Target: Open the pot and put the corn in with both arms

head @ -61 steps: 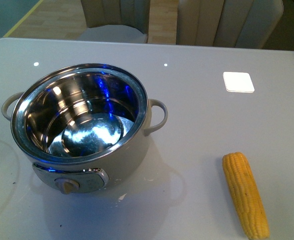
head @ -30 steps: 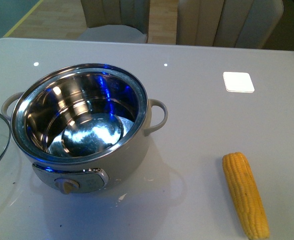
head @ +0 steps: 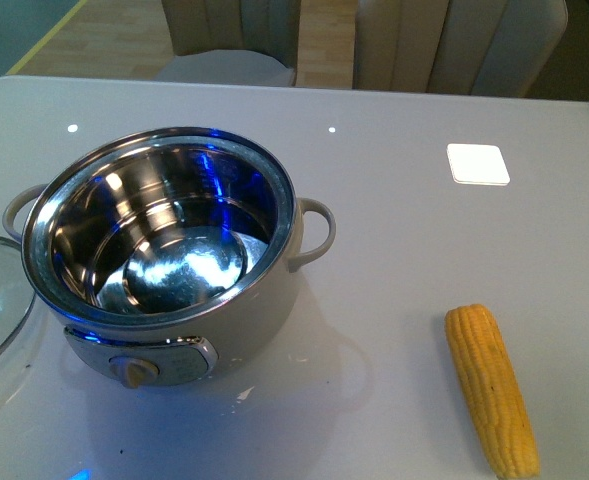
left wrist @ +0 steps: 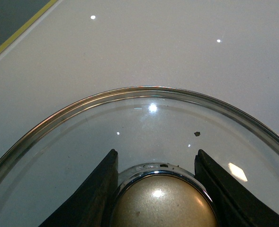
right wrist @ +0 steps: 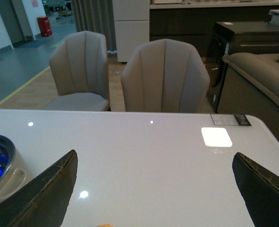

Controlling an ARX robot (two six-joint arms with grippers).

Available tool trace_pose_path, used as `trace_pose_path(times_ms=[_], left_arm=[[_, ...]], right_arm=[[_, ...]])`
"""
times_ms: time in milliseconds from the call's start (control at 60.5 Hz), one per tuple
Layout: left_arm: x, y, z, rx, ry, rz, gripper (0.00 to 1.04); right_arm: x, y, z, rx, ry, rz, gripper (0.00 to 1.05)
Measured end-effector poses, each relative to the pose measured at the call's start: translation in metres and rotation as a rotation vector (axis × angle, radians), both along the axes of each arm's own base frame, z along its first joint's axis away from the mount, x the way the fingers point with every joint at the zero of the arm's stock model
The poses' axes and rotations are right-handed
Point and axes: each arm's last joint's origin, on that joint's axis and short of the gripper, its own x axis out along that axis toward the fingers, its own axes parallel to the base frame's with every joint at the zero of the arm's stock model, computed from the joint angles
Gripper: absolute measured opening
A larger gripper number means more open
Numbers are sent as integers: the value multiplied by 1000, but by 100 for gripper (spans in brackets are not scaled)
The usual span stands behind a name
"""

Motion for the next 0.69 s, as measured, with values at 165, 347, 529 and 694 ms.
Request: trace_pose_path(times_ms=[165, 347, 529, 694], left_arm=[[12, 8, -6, 3, -30, 13, 42], [32, 24, -15, 8, -57, 52, 42], [41, 27, -16, -4, -41, 69, 42], [44, 27, -16, -12, -31, 81, 42]], right_arm=[[0, 0, 0, 0, 0, 0, 96], [0, 0, 0, 0, 0, 0, 96], [0, 0, 0, 0, 0, 0, 96], [0, 0, 0, 0, 0, 0, 96]])
